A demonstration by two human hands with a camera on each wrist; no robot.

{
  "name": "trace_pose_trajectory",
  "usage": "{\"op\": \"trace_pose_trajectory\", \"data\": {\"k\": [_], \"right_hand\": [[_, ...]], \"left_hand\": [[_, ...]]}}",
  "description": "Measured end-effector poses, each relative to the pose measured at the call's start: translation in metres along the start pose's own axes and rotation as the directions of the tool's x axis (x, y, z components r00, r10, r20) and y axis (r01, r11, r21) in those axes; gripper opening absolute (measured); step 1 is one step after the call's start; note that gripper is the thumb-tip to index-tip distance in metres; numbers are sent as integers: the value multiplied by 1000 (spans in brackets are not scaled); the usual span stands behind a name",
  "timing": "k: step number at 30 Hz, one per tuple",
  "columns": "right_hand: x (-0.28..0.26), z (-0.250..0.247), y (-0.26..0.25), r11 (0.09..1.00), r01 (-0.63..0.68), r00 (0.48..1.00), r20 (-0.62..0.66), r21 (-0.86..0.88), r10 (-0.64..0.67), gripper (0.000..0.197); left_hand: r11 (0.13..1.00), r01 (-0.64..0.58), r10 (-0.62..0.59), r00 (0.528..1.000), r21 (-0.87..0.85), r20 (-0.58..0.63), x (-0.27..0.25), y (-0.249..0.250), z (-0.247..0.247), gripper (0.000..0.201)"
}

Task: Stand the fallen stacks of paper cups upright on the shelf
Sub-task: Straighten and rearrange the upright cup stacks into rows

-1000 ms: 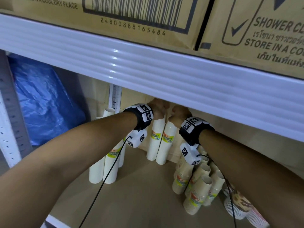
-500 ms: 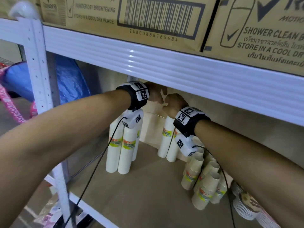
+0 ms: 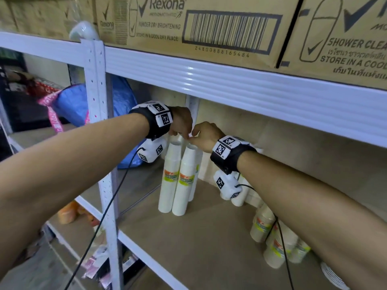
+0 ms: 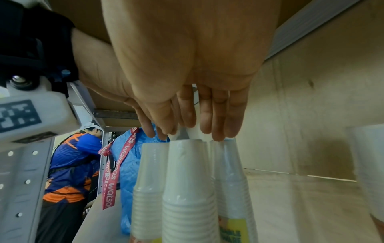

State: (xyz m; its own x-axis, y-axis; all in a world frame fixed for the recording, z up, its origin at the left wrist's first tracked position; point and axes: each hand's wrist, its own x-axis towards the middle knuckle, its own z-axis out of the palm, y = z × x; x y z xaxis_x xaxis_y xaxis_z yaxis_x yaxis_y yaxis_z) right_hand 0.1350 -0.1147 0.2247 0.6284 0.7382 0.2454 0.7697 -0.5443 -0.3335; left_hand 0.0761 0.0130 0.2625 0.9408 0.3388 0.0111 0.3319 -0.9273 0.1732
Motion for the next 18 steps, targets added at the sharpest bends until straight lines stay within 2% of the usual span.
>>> {"op": "trace_pose_trajectory", "data": {"k": [3, 8, 13, 18], "right_hand": [[0, 8, -6, 1000, 4, 999, 54, 6, -4, 25], [-1, 15, -8, 999, 22, 986, 166, -34, -16, 32], [-2, 14, -6, 994, 57, 968, 250, -88, -33, 45], [-3, 10, -5, 994, 60, 965, 259, -93, -34, 46]], "left_hand": [[999, -16, 12, 996, 47, 87, -2, -2, 5, 30], [999, -19, 15, 990, 27, 142, -6, -9, 19, 35], [999, -21, 28, 989, -48, 148, -7, -20, 31, 35], [997, -36, 45, 989, -70, 144, -8, -20, 33, 37]]}}
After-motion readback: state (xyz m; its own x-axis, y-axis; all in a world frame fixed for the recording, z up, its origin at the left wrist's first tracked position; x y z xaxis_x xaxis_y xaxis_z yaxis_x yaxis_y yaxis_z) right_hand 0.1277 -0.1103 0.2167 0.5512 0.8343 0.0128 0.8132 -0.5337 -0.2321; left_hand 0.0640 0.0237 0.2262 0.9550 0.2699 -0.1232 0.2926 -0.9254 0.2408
